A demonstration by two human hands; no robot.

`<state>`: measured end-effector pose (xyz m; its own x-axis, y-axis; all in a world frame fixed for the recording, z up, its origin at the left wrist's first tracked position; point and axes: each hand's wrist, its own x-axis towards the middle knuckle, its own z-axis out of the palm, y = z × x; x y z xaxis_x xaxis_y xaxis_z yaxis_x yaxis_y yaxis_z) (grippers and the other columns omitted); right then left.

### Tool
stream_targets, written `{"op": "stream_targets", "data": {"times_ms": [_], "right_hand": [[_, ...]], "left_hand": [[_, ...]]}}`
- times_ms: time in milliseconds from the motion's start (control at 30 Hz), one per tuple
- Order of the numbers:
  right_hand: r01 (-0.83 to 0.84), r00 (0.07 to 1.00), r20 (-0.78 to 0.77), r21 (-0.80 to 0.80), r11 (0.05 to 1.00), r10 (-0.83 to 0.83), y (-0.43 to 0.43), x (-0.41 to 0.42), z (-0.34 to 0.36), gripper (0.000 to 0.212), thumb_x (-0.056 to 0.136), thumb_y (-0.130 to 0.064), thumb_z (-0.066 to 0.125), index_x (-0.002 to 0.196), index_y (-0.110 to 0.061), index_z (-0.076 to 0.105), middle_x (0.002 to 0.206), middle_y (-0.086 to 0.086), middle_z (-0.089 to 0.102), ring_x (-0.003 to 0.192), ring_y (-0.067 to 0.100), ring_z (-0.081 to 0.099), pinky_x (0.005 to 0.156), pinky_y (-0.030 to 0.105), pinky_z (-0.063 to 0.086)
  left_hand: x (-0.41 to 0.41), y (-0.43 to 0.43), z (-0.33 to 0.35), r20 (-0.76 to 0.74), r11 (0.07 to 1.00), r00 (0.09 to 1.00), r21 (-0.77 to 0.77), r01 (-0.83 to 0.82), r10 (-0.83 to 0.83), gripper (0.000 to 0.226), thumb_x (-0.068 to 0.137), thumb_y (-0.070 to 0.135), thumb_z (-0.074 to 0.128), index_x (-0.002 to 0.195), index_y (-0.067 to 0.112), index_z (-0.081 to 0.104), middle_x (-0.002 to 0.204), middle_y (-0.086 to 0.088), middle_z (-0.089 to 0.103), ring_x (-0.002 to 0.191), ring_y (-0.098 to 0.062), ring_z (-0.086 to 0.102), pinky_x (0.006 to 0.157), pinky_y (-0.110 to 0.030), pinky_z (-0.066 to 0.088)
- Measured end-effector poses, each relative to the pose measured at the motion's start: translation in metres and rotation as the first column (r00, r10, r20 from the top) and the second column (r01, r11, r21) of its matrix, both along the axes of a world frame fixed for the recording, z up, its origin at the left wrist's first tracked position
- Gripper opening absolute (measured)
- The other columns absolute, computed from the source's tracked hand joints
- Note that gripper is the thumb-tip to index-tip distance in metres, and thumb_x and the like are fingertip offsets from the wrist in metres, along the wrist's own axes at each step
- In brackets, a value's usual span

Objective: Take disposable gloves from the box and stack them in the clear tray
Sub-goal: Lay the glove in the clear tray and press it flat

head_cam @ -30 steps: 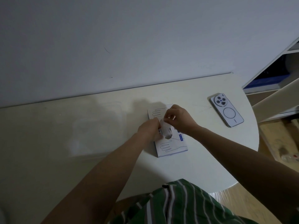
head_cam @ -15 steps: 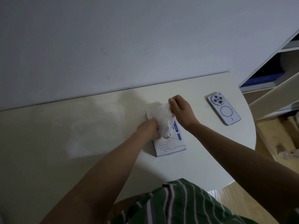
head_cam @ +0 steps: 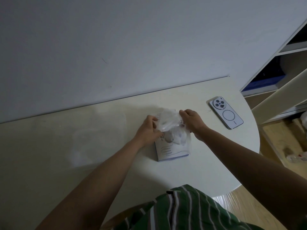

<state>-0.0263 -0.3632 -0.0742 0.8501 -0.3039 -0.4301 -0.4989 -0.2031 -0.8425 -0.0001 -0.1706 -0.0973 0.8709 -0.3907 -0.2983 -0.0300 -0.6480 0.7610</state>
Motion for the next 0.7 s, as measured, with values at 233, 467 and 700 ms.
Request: {"op": "stream_targets", "data": {"times_ms": [233,467,700], "right_hand": [[-0.046,0.997,-0.066,0.024,0.999,0.047,0.003,0.003,0.013,0.029,0.098,-0.026,0.049,0.077,-0.007,0.056,0.065,0.006,0.055,0.057,0.018,0.051,0.054,0.027,0.037],[-0.348,0.937,0.102,0.307,0.886,0.333,0.002,-0.006,0.029,0.038,0.104,-0.037,0.038,0.118,-0.007,0.058,0.101,0.017,0.061,0.085,0.031,0.056,0.07,0.038,0.042],[-0.433,0.901,0.115,0.325,0.841,0.419,0.015,0.009,0.036,0.029,0.088,-0.022,0.067,0.111,-0.005,0.063,0.105,0.018,0.067,0.092,0.025,0.067,0.082,0.032,0.055]], "left_hand": [[-0.003,-0.008,0.02,-0.094,0.972,0.995,-0.233,0.02,-0.043,0.101,0.059,0.045,0.085,0.142,0.022,0.032,0.139,0.0,0.036,0.126,-0.013,0.039,0.105,-0.029,0.037],[0.015,-0.017,0.041,-0.113,0.828,0.918,-0.4,-0.392,0.38,0.016,0.086,0.01,0.069,0.1,0.012,0.062,0.085,-0.008,0.068,0.07,-0.026,0.068,0.073,-0.037,0.056],[0.02,0.007,0.057,-0.109,0.739,0.855,-0.455,-0.496,0.506,0.01,0.09,0.012,0.064,0.096,0.007,0.057,0.072,-0.009,0.061,0.039,-0.013,0.059,0.044,-0.024,0.051]]}}
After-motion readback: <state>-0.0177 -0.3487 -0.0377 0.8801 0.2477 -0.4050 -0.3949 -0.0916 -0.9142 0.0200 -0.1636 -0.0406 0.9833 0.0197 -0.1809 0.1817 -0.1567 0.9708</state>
